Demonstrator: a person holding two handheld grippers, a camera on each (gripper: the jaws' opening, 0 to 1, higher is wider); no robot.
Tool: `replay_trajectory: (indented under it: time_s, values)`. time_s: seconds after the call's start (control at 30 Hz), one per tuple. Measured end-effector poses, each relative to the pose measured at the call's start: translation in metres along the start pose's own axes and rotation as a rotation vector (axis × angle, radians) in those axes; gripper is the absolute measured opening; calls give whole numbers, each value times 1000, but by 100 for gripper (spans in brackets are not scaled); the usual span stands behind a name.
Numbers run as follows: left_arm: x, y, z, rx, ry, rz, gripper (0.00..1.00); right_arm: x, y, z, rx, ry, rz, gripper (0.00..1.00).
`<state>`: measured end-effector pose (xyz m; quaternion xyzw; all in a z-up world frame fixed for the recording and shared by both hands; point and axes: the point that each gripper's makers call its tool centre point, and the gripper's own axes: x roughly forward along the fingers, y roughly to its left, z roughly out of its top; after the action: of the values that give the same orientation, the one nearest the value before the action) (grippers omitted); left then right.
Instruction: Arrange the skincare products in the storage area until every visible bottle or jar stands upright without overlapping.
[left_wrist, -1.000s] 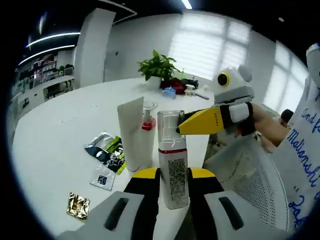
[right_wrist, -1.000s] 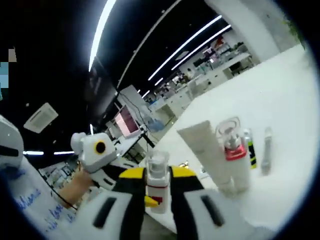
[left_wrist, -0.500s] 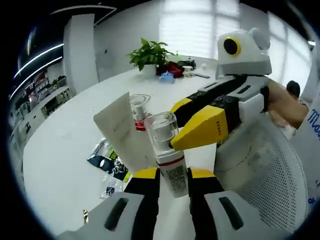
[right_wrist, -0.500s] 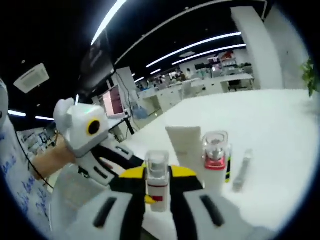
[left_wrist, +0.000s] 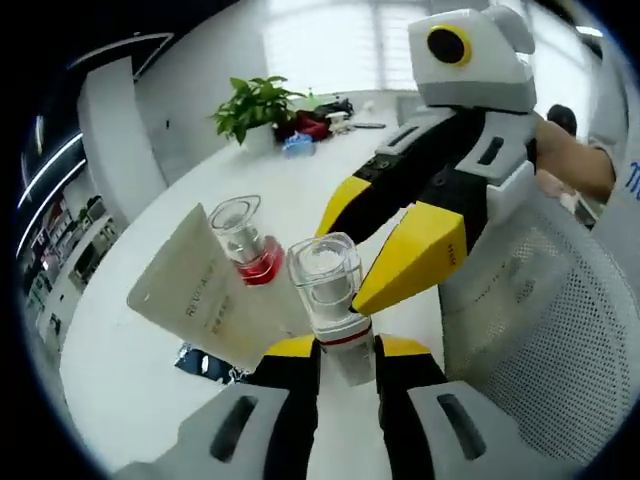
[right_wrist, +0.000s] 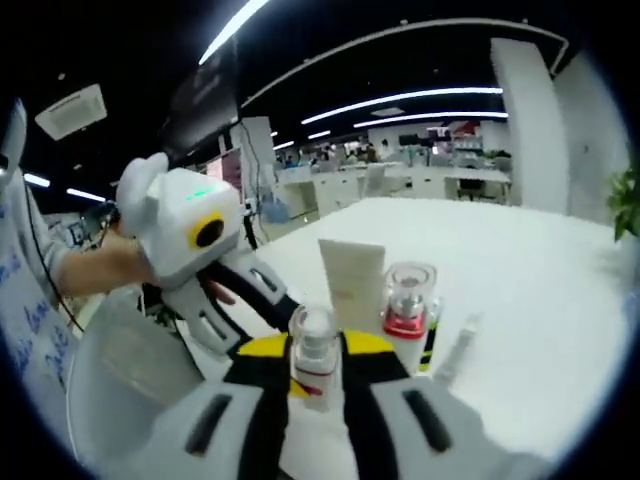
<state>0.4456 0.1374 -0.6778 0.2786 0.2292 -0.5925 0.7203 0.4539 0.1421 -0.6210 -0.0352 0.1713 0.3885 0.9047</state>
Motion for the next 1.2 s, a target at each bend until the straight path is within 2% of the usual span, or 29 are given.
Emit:
replay_trajectory:
  time_s: [0.1, 0.27, 0.47, 0.77, 1.0, 1.2]
  values:
    - [5, -4, -1, 23, 9, -25, 18, 0, 0, -1, -38, 11, 10, 21]
    - [15, -2, -4, 41, 23, -23, 18, 4, -4, -8, -81, 56, 20, 21]
    - [25, 1, -10, 59, 50, -23, 17, 8, -11, -20, -81, 116, -4, 21]
    - [42, 3, -13, 43, 53, -32, 18, 10, -20, -33, -96, 185, -48, 21]
    - [50, 4, -12, 27, 28, -38, 18, 8, -23, -37, -89, 196, -58, 21]
    - [51, 5, -15, 73, 44, -17, 18, 7, -19, -38, -109, 216, -44, 25]
